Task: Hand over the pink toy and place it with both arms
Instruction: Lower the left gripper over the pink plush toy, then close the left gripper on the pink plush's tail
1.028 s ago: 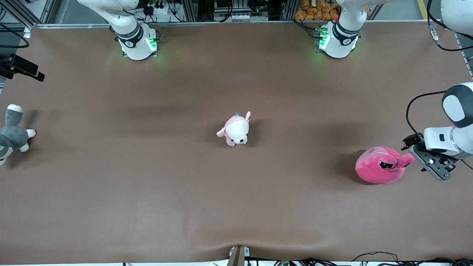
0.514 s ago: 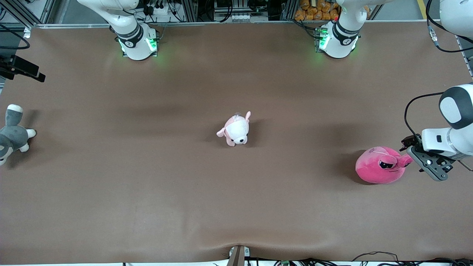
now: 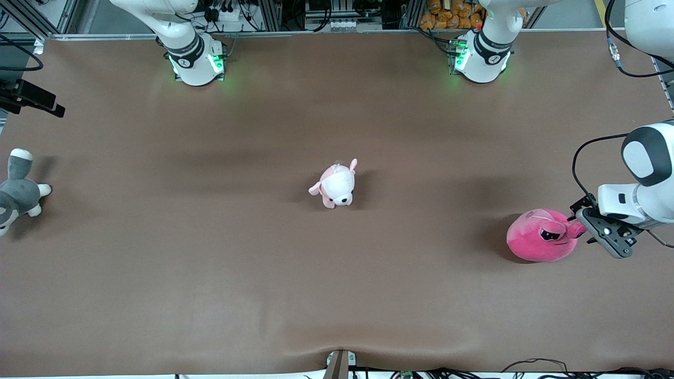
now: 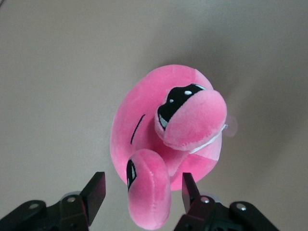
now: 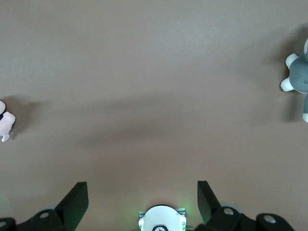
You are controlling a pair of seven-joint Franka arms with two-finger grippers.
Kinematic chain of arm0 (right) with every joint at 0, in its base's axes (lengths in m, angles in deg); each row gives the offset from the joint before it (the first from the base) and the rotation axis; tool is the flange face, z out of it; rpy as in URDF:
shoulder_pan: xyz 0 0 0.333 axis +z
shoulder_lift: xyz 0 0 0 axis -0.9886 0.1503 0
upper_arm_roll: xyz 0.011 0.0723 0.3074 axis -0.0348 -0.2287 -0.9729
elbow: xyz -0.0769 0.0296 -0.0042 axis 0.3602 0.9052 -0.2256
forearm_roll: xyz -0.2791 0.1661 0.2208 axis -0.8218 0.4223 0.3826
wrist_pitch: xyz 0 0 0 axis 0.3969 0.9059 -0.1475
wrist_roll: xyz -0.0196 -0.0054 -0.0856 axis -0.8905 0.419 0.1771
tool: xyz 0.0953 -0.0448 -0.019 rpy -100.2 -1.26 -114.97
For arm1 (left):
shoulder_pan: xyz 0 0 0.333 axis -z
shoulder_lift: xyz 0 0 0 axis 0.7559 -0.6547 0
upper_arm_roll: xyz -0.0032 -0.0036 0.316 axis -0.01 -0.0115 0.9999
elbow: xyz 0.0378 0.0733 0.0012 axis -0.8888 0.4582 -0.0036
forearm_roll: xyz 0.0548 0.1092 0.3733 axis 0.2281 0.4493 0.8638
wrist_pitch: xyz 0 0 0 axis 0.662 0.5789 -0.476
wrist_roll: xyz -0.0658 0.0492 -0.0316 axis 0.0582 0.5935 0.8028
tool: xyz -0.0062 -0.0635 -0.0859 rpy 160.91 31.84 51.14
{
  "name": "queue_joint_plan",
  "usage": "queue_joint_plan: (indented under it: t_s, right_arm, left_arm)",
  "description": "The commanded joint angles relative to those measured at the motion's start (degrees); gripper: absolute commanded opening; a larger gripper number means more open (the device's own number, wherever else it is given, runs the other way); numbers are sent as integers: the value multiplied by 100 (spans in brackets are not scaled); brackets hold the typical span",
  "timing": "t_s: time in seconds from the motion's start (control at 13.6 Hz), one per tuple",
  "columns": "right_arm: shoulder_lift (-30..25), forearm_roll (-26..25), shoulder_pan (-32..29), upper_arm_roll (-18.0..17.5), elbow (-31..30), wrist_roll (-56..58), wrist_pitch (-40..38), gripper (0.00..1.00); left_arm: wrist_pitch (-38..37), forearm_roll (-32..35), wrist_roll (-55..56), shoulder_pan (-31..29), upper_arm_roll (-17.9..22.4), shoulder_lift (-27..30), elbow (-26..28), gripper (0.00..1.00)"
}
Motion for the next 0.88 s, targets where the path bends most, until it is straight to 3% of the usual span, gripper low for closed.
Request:
queue_joint_plan:
  t_s: [0.0, 0.22, 0.29, 0.59, 0.66, 0.81]
  right_arm:
    - [-22, 6, -97, -66, -47, -55, 28, 100]
    - [-22, 6, -97, -66, -47, -55, 28, 100]
    - [-22, 6, -106, -66, -47, -55, 28, 100]
    - [-22, 6, -106, -66, -47, -55, 28, 100]
    - [-22, 6, -106, -66, -47, -55, 28, 100]
    - [-22, 6, -106, -66, -47, -55, 28, 100]
  left_arm:
    - [99, -129, -144, -19, -12, 2, 45, 62]
    - [91, -120, -153, -19, -3, 10, 45, 49]
    - [91, -129, -153, -28, -3, 10, 45, 38]
    - [91, -120, -153, -28, -3, 10, 36, 16]
    - [91, -120, -153, -11, -3, 2, 36, 5]
    - [91, -120, -153, -19, -3, 1, 36, 0]
